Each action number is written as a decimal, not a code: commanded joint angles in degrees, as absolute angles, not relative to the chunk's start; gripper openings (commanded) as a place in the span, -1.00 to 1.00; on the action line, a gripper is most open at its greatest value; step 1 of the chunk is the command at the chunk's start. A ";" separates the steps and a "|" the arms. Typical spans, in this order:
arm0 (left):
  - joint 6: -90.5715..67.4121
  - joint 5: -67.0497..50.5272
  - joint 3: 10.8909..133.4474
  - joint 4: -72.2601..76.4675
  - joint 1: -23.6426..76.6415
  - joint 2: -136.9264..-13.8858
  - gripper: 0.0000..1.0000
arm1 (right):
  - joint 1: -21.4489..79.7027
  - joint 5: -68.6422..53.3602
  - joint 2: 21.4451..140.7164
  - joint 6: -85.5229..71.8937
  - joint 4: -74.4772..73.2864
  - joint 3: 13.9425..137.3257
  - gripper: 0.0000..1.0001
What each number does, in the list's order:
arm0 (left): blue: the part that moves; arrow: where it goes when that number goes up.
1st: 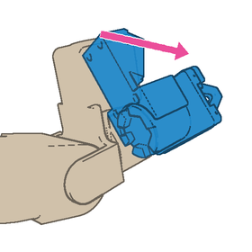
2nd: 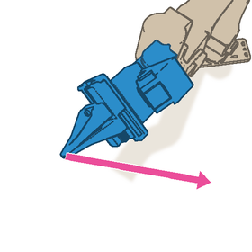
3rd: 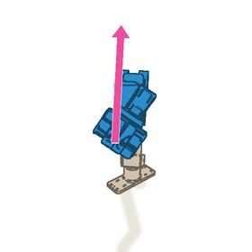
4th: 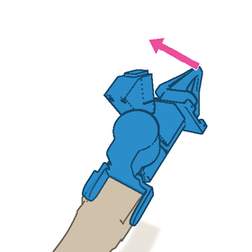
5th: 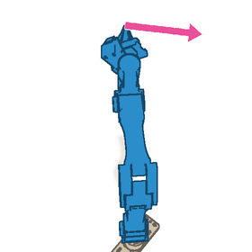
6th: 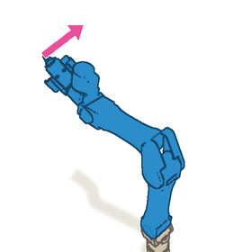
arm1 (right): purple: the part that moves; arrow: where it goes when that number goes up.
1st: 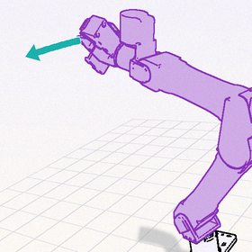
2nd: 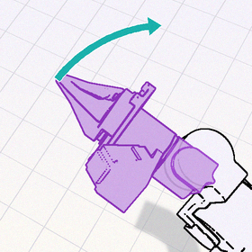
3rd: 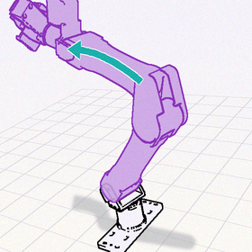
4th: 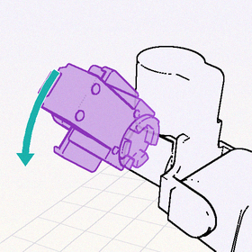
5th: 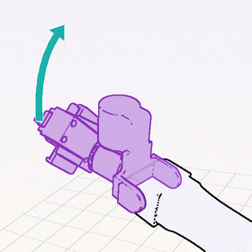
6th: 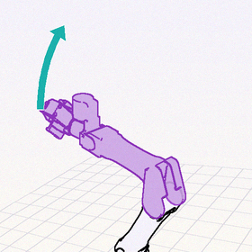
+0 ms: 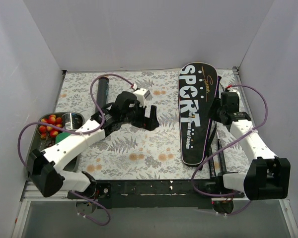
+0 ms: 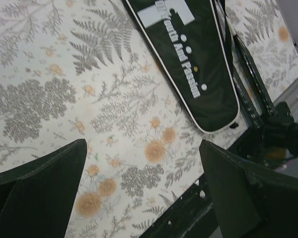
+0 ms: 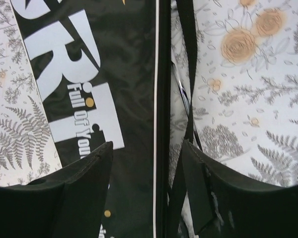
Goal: Pack up the badminton gear
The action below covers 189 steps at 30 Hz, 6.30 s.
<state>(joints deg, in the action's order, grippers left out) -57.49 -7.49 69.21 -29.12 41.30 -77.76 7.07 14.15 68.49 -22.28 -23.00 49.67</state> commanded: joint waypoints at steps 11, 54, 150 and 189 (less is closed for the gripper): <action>-57.84 -8.00 60.99 -30.06 42.89 -62.67 0.96 | 0.62 2.99 83.66 -19.95 -9.14 53.87 -0.10; -56.43 -7.12 60.82 -30.94 42.89 -62.58 0.96 | 0.62 3.08 95.98 -19.69 -6.50 56.87 -0.97; -91.50 60.82 66.90 -46.50 72.16 -95.62 0.97 | 44.30 12.22 94.84 -51.24 -10.02 72.51 -0.97; -74.27 53.02 53.18 -23.92 60.92 -82.71 -1.00 | 43.60 8.88 93.08 -43.00 -11.59 71.19 -0.15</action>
